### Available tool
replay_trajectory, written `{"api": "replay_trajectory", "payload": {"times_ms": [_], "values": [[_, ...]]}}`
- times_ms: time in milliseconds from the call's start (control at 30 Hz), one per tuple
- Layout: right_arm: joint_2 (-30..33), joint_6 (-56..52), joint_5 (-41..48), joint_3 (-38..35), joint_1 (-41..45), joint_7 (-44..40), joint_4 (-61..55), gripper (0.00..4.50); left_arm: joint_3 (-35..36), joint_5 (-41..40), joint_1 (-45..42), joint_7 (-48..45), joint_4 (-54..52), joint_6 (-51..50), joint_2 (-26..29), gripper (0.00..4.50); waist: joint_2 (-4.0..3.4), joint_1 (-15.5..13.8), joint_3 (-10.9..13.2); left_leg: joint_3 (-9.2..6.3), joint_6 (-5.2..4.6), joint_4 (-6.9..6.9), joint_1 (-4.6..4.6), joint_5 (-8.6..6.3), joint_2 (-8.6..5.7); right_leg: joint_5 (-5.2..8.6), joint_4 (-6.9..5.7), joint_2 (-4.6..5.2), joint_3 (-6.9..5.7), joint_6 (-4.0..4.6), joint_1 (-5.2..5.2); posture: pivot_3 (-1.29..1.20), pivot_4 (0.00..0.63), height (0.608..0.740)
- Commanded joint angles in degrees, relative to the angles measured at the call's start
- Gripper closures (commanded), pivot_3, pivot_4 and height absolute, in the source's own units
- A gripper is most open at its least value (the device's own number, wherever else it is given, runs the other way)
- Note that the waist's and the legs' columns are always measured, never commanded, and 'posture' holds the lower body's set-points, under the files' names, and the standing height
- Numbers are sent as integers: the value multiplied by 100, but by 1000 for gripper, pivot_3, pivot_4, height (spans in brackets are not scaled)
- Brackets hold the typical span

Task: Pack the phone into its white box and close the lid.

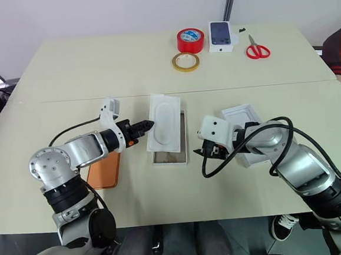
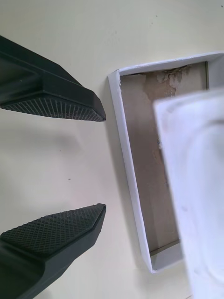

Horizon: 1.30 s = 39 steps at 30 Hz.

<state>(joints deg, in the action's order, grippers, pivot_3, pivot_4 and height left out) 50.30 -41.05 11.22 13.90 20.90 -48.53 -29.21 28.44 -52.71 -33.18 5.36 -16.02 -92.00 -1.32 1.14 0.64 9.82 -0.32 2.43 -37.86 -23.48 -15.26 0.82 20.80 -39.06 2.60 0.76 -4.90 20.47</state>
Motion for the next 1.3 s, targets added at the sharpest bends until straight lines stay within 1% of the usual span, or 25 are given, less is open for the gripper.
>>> {"api": "replay_trajectory", "payload": {"times_ms": [33, 67, 233, 267, 367, 433, 500, 533, 633, 700, 833, 933, 1067, 1200, 1300], "values": [[-47, 94, -88, -208, 63, 122, -101, 1534, -186, -293, 62, 76, -207, -50, -28, 3877, 0, -11, 0, 0, 0, 0, 0, 0, 0, 0, 0, 0, 0, 0, -1, 0, 150, 740], [-69, 101, -100, -207, 77, 148, -85, 1534, -225, -332, 89, 89, -226, -50, -10, 3595, 0, -10, 0, 0, 0, -1, 0, 0, -1, 0, 0, 1, 0, 0, -1, 0, 150, 740], [-202, 70, -108, -260, 194, 246, 51, 1534, -166, -610, 99, 130, -278, -50, 165, 1176, 0, -5, 0, 0, 0, -2, 0, 0, -1, 0, 0, 1, 0, 0, -1, 0, 150, 740], [-233, 62, -95, -273, 232, 249, 93, 1534, -135, -646, 75, 118, -280, -50, 221, 1176, 0, -2, 0, 0, 0, -2, 0, 0, -1, 0, 0, 0, 0, 0, -1, 0, 150, 740], [-414, -40, -109, -279, 462, 377, 331, 2318, 40, -609, -64, 35, -255, -40, 492, 1139, 0, 10, 0, 0, 1, -1, 0, 0, 0, 0, 0, -1, 0, 0, 0, 0, 150, 740], [-595, -153, -123, -218, 667, 467, 493, 3330, 86, -508, -136, -88, -231, 126, 786, 1139, 0, 8, 0, 0, 1, 0, 1, 1, 1, 0, 0, -3, 0, 0, 1, 0, 150, 740], [-870, -340, -123, -106, 898, 593, 613, 4354, -162, -288, -60, -358, -261, 461, 1276, 1139, -2, 16, 0, 0, 2, 1, 1, 1, 1, 0, -1, -3, 0, 0, 3, 0, 150, 740], [-987, -417, -136, -45, 982, 644, 643, 4439, -355, -152, 14, -516, -287, 642, 1528, 1139, -1, 20, 0, 0, 3, 2, 1, 2, 0, 0, -1, -3, 1, 0, 3, 0, 150, 740], [-1384, -597, -306, 251, 1217, 859, 802, 4439, -1038, 303, 375, -1193, -415, 1396, 2321, 1139, -5, 18, 0, 2, 6, 8, 2, 4, 0, 0, 0, -2, 3, 0, 6, 0, 150, 740], [-1685, -717, -431, 430, 1397, 1056, 1061, 4439, -1369, 543, 655, -1836, -578, 2085, 2735, 1139, -6, 19, 1, 3, 8, 10, 2, 5, 0, 0, 1, -2, 4, 1, 8, 0, 150, 740], [-2042, -662, -791, 830, 1672, 1266, 1672, 4439, -2065, 1163, 1406, -3179, -924, 3453, 3584, 1139, -6, 15, 1, 5, 11, 16, 2, 6, -4, 1, 2, 6, 4, 3, 11, 0, 150, 740], [-2330, -592, -981, 1011, 1882, 1395, 2173, 4439, -2392, 1660, 2025, -4038, -1133, 4490, 4136, 1139, -9, 25, 2, 8, 12, 28, 2, 7, -4, 2, 3, 9, 5, 6, 17, 0, 150, 740], [-2553, -475, -1221, 1166, 2019, 1458, 2593, 4439, -2341, 1819, 2552, -4769, -1201, 5228, 4474, 1139, -11, 33, 3, 10, 14, 59, 2, 10, -2, 1, 4, 10, 7, 11, 33, 0, 150, 740], [-2724, -354, -1467, 1271, 2073, 1547, 2892, 4439, -2248, 1793, 2826, -5152, -1242, 5499, 4661, 1139, -11, 43, 3, 10, -12, 65, 2, -5, -1, 2, 1, 10, 6, 13, 37, 0, 150, 740], [-2788, -244, -1632, 1265, 2070, 1642, 2940, 4439, -2224, 1798, 2894, -5205, -1253, 5560, 4687, 1139, -11, 38, 3, 9, -16, 64, 2, -6, -1, 2, 0, 10, 6, 13, 37, 0, 150, 740]]}}
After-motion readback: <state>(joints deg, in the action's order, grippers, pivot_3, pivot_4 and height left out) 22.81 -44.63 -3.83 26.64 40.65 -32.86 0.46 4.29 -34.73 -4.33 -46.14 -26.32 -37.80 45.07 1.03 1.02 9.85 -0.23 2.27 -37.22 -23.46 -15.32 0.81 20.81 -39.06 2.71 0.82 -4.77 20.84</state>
